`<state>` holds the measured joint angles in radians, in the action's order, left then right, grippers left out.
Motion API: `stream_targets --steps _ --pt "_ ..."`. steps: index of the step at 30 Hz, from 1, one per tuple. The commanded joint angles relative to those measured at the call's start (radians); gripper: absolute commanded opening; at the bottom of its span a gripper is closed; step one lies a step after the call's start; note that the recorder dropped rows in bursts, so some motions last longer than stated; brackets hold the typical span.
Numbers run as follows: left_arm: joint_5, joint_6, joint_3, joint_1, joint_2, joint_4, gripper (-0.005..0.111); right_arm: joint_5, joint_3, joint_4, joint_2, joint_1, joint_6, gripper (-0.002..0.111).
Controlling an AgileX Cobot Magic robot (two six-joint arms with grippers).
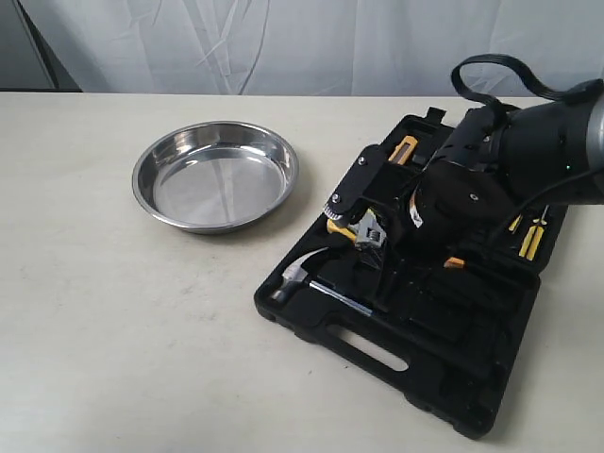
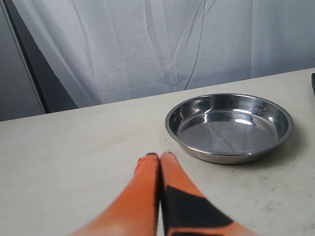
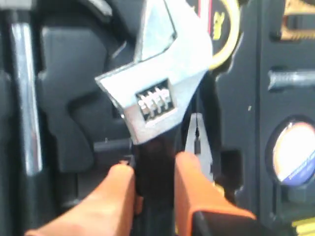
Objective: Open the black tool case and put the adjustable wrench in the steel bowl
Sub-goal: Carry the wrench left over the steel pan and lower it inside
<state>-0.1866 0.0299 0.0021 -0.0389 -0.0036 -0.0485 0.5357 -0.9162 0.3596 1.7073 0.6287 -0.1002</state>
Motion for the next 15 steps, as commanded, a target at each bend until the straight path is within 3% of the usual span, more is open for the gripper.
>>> stream_targets --steps 1,6,8,13,15 --pt "0.006 0.0 -0.002 -0.004 0.004 0.002 0.0 -0.263 -0.068 -0.02 -0.001 0.002 -0.001 -0.001" --pt "0.006 0.0 -0.002 -0.004 0.004 0.002 0.0 -0.183 -0.481 -0.098 0.222 0.002 -0.022 -0.001" --pt "0.006 0.0 -0.002 -0.004 0.004 0.002 0.0 -0.162 -0.647 -0.184 0.331 0.002 -0.139 -0.001" --pt "0.006 0.0 -0.002 -0.004 0.004 0.002 0.0 -0.085 -0.918 -0.73 0.543 0.002 -0.577 -0.001" --pt "0.006 0.0 -0.002 -0.004 0.004 0.002 0.0 -0.055 -0.96 -0.815 0.577 0.002 -0.658 -0.001"
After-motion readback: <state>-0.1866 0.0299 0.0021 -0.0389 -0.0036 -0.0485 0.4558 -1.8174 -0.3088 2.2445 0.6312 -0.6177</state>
